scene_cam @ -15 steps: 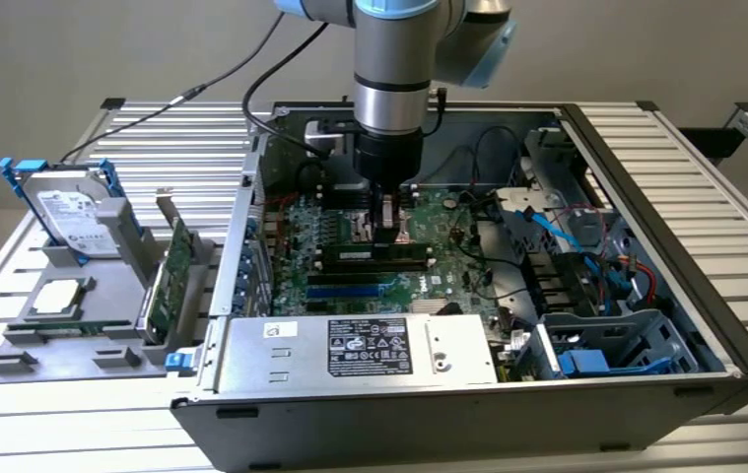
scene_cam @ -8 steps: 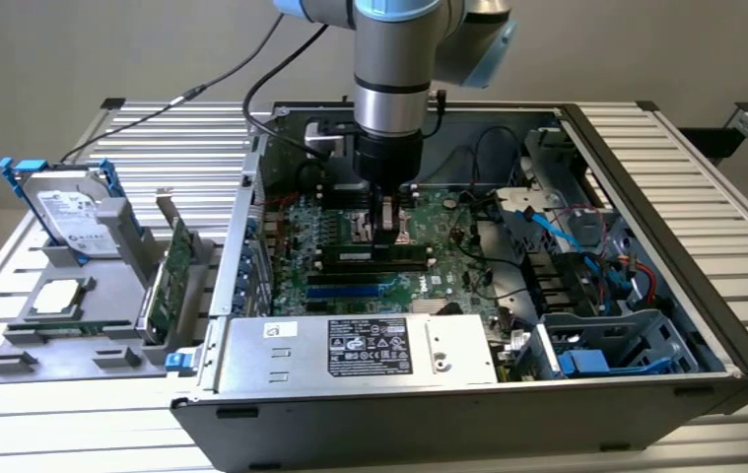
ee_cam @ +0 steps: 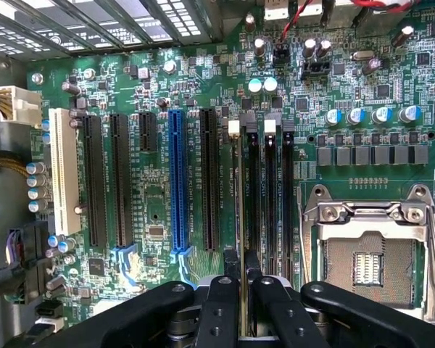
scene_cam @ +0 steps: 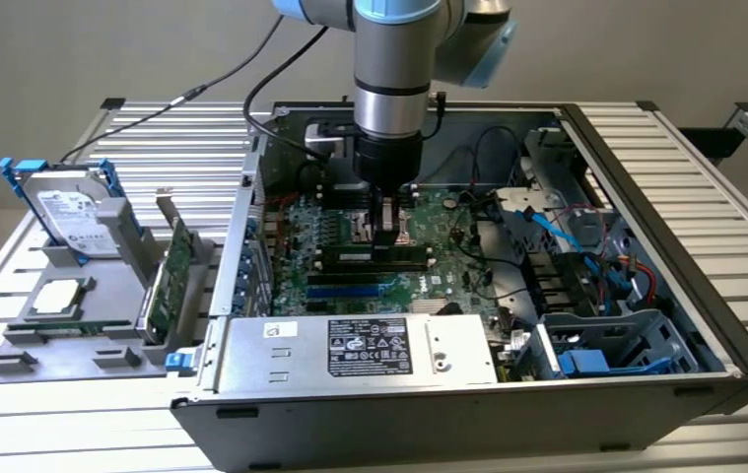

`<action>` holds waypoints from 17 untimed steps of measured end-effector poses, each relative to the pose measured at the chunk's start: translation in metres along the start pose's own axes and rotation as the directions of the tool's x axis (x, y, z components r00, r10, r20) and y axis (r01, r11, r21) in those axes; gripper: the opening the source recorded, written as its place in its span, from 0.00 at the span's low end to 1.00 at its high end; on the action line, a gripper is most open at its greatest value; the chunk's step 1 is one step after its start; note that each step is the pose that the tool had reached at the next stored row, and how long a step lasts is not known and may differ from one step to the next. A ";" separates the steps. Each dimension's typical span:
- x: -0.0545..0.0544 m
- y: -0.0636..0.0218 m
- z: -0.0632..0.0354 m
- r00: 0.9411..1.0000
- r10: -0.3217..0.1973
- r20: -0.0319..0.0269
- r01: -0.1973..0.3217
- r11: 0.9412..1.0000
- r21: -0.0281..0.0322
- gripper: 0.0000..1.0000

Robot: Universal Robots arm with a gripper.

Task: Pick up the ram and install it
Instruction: 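Insert the ram into the slot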

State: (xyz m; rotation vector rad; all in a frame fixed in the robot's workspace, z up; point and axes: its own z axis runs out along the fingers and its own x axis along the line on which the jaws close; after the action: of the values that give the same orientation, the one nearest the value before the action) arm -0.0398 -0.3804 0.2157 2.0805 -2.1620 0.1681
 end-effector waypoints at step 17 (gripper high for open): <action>0.000 0.0000 0.0003 1.000 -0.003 -0.010 0.003 1.000 0.001 0.14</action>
State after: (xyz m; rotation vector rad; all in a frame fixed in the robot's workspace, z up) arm -0.0397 -0.3803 0.2154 2.0790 -2.1540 0.1792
